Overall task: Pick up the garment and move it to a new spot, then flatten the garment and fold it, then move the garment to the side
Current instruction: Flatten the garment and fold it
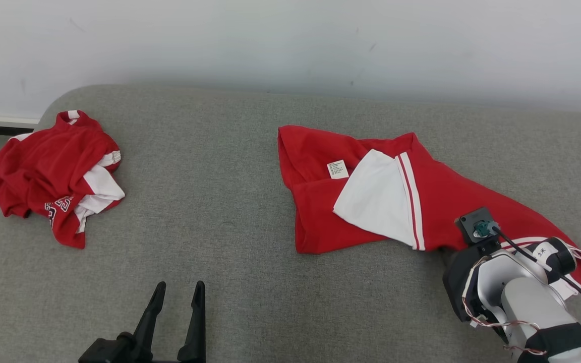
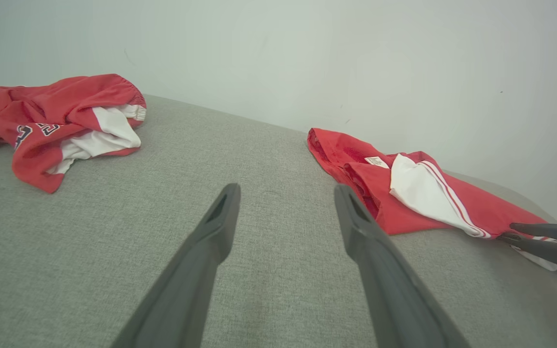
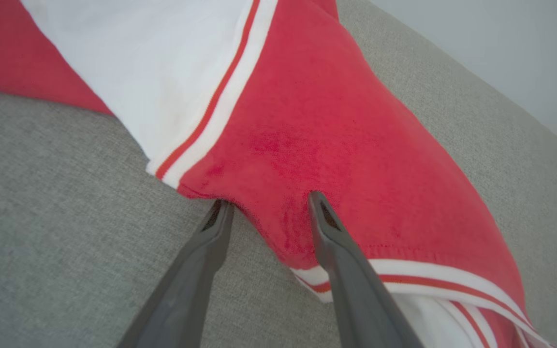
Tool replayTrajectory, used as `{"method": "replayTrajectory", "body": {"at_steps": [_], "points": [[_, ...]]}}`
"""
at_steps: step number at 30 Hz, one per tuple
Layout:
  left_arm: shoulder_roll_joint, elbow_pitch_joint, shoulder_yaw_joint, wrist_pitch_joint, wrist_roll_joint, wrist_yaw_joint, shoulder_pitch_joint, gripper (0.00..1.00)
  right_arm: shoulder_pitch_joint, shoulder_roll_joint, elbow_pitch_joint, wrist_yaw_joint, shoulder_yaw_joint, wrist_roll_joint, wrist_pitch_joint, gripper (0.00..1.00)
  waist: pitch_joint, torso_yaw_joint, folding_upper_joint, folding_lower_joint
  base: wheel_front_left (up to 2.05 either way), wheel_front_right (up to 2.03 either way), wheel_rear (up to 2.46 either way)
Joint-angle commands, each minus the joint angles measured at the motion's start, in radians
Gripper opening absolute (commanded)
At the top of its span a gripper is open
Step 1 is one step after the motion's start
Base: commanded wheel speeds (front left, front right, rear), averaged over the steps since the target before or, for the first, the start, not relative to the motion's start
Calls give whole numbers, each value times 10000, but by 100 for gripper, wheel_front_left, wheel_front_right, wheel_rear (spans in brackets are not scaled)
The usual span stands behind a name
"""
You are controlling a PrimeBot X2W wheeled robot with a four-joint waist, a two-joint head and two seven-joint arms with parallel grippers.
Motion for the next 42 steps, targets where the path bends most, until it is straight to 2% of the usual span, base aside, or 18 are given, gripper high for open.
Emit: {"method": "replayTrajectory", "body": {"at_steps": [1,7,10,15,20,26,27,28,31,35,39,42], "points": [[5,-12,25,-8,-22,22,-62,100,-124,58,33,-22,-34,104,-157,0,17,4,-1,-1,0,0,0],[5,0,127,-8,-11,-11,-135,100,-588,385,73,-22,-953,559,-908,0,81,-39,-1,-1,0,0,0],[5,34,158,-8,12,-74,-171,100,-909,593,167,-22,-2029,911,-1169,0,110,-64,-1,-1,0,0,0],[5,71,189,-8,61,-173,-271,100,-1782,963,691,-22,-4206,660,-1591,0,225,-55,-1,-1,0,0,0],[6,176,143,-8,134,-270,-454,100,-2806,1278,1571,-22,-6751,-337,-2217,0,352,101,-1,-1,0,0,0],[5,278,46,-8,121,-345,-592,100,-3499,1462,2159,-22,-9640,-2270,-2971,0,414,343,-1,-1,0,0,0],[3,307,15,-8,113,-344,-597,100,-3537,1491,2151,-22,-10106,-2625,-3135,69,408,386,-1,-1,0,0,0],[5,333,2,-8,108,-348,-594,100,-3586,1540,2121,-22,-10524,-2941,-3301,100,402,419,-1,-1,0,0,0],[6,396,-13,-8,103,-371,-566,100,-3632,1756,2254,-22,-11362,-3893,-3366,100,361,471,-1,-1,0,0,0],[5,475,63,-8,131,-380,-451,100,-3444,1853,2612,-22,-11655,-4776,-3198,100,205,397,-1,-1,0,0,0],[6,490,137,-8,167,-379,-322,100,-3219,1873,2844,-22,-11449,-5161,-3407,100,10,276,-1,-1,0,0,0],[5,479,248,-10,166,-353,-167,100,-2942,1930,3129,-22,-10853,-5290,-3976,100,-214,70,-1,-1,0,0,0]]}}
